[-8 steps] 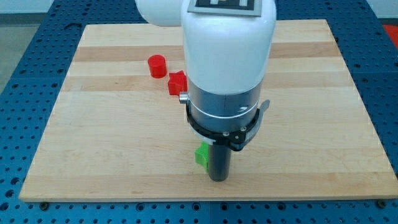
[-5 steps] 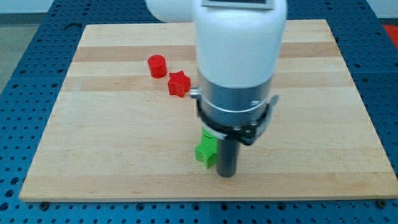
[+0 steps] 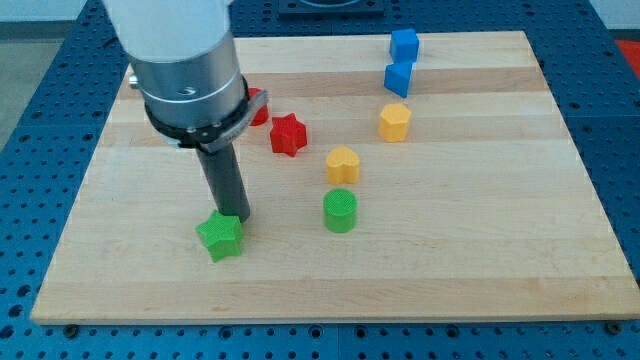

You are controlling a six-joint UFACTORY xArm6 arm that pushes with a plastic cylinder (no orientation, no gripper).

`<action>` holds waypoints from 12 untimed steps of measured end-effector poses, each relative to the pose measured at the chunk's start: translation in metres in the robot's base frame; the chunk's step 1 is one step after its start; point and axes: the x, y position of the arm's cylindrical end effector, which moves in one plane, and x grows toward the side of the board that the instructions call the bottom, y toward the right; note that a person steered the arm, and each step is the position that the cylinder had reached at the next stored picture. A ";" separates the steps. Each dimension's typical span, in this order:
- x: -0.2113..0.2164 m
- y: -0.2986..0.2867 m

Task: Push the green star to the bottom left of the board

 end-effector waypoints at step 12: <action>0.104 -0.103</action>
